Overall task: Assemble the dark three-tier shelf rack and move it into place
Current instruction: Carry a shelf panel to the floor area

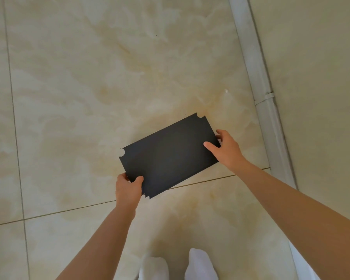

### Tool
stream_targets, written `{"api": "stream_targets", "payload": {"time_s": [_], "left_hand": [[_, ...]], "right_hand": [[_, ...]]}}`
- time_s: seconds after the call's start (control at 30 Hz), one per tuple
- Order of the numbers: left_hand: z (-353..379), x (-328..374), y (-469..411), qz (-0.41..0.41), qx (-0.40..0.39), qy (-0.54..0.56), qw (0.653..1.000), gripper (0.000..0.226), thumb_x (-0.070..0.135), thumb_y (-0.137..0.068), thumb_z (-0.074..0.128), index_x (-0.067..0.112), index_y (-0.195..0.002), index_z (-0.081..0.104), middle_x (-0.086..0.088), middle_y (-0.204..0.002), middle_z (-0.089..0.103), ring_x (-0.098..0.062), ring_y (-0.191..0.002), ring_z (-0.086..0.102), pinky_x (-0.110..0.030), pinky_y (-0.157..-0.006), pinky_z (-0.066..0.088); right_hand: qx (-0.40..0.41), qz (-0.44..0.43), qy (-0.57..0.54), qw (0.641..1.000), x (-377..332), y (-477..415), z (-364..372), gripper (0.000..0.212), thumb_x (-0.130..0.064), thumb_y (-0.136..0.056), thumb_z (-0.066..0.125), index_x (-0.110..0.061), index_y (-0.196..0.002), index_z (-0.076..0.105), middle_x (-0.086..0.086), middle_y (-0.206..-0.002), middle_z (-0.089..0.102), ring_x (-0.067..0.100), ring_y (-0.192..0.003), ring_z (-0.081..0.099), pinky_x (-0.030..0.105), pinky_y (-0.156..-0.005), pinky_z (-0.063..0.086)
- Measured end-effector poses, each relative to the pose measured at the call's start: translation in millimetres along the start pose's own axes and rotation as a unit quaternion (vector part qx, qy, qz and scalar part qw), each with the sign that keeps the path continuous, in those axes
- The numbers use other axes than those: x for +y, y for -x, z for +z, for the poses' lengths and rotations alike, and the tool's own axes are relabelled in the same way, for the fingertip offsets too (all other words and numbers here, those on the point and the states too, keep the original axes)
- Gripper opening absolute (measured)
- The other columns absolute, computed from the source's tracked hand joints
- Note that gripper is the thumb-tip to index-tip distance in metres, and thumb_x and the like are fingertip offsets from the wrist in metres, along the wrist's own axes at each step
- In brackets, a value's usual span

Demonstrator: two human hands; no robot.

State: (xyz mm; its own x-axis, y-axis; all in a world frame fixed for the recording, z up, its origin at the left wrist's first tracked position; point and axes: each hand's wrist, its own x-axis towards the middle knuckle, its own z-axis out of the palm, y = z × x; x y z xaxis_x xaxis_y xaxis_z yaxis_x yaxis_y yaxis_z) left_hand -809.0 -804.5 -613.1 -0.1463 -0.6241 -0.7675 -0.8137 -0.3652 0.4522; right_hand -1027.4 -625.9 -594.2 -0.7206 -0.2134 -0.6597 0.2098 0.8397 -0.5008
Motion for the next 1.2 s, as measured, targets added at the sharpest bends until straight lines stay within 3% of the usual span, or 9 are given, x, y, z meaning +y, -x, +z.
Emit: {"api": "stream_targets", "payload": {"time_s": [0.1, 0.23, 0.43, 0.73, 0.87, 0.9, 1.03, 1.13, 1.2], "left_hand": [[-15, 11, 12, -0.012, -0.002, -0.046, 0.999, 0.056, 0.018, -0.097, 0.061, 0.008, -0.147, 0.037, -0.010, -0.142, 0.050, -0.033, -0.122, 0.053, -0.039, -0.091, 0.042], [-41, 35, 52, 0.010, -0.011, -0.101, 0.995, 0.058, 0.020, -0.098, 0.062, 0.008, -0.148, 0.036, -0.011, -0.147, 0.045, -0.032, -0.128, 0.049, -0.039, -0.095, 0.041], [-90, 88, 145, 0.054, -0.036, -0.169, 0.984, 0.053, 0.019, -0.098, 0.061, 0.008, -0.145, 0.040, -0.010, -0.143, 0.050, -0.029, -0.125, 0.052, -0.037, -0.098, 0.041], [-164, 166, 304, 0.166, -0.055, -0.264, 0.949, 0.039, 0.020, -0.101, 0.057, 0.013, -0.139, 0.047, -0.009, -0.125, 0.062, -0.017, -0.098, 0.052, -0.028, -0.083, 0.044], [-208, 193, 394, 0.197, -0.054, -0.284, 0.937, 0.035, 0.019, -0.102, 0.055, 0.014, -0.136, 0.050, -0.006, -0.117, 0.064, -0.023, -0.100, 0.059, -0.034, -0.083, 0.053], [-221, 198, 418, 0.212, -0.054, -0.296, 0.930, 0.035, 0.019, -0.102, 0.054, 0.016, -0.136, 0.050, -0.006, -0.119, 0.065, -0.024, -0.104, 0.059, -0.037, -0.085, 0.054], [-262, 215, 506, 0.298, -0.031, -0.383, 0.874, 0.038, 0.027, -0.104, 0.048, 0.022, -0.141, 0.045, 0.002, -0.127, 0.062, -0.017, -0.118, 0.052, -0.029, -0.083, 0.048], [-284, 221, 553, 0.364, -0.013, -0.425, 0.829, 0.039, 0.028, -0.105, 0.046, 0.023, -0.143, 0.043, 0.004, -0.126, 0.062, -0.015, -0.120, 0.050, -0.028, -0.085, 0.049], [-298, 220, 576, 0.372, -0.010, -0.436, 0.820, 0.040, 0.028, -0.105, 0.046, 0.022, -0.144, 0.043, 0.003, -0.126, 0.062, -0.016, -0.121, 0.050, -0.029, -0.087, 0.049]], "right_hand": [[0.010, 0.032, 0.020, 0.999, -2, 16, -11, 0.061, -0.034, -0.100, 0.055, -0.007, -0.150, 0.031, 0.011, -0.149, 0.044, 0.030, -0.131, 0.050, 0.038, -0.106, 0.042], [-0.009, 0.063, 0.034, 0.997, -10, 59, -37, 0.059, -0.033, -0.102, 0.050, -0.006, -0.150, 0.030, 0.013, -0.144, 0.048, 0.028, -0.127, 0.051, 0.033, -0.095, 0.043], [-0.039, 0.047, 0.077, 0.995, -47, 151, -94, 0.050, -0.025, -0.101, 0.049, -0.006, -0.146, 0.036, 0.012, -0.143, 0.049, 0.027, -0.127, 0.050, 0.033, -0.098, 0.042], [-0.058, 0.007, 0.125, 0.990, -126, 306, -194, 0.046, -0.020, -0.102, 0.047, -0.005, -0.145, 0.039, 0.011, -0.144, 0.048, 0.026, -0.131, 0.047, 0.029, -0.101, 0.038], [-0.065, -0.006, 0.140, 0.988, -153, 390, -232, 0.029, -0.018, -0.101, 0.046, -0.007, -0.127, 0.048, 0.006, -0.117, 0.055, 0.026, -0.116, 0.051, 0.030, -0.090, 0.040], [-0.068, -0.018, 0.146, 0.987, -160, 413, -241, 0.025, -0.019, -0.101, 0.045, -0.008, -0.123, 0.048, 0.004, -0.112, 0.055, 0.027, -0.113, 0.051, 0.031, -0.089, 0.040], [-0.058, -0.026, 0.102, 0.993, -194, 497, -266, 0.045, -0.025, -0.102, 0.045, -0.008, -0.143, 0.040, 0.010, -0.140, 0.049, 0.027, -0.128, 0.046, 0.036, -0.106, 0.040], [-0.039, -0.054, 0.097, 0.993, -212, 546, -278, 0.048, -0.026, -0.101, 0.046, -0.010, -0.145, 0.038, 0.009, -0.142, 0.047, 0.025, -0.131, 0.044, 0.035, -0.107, 0.037], [-0.022, -0.051, 0.090, 0.994, -216, 576, -285, 0.048, -0.026, -0.101, 0.047, -0.010, -0.145, 0.038, 0.009, -0.142, 0.048, 0.025, -0.130, 0.045, 0.035, -0.106, 0.038]]}}
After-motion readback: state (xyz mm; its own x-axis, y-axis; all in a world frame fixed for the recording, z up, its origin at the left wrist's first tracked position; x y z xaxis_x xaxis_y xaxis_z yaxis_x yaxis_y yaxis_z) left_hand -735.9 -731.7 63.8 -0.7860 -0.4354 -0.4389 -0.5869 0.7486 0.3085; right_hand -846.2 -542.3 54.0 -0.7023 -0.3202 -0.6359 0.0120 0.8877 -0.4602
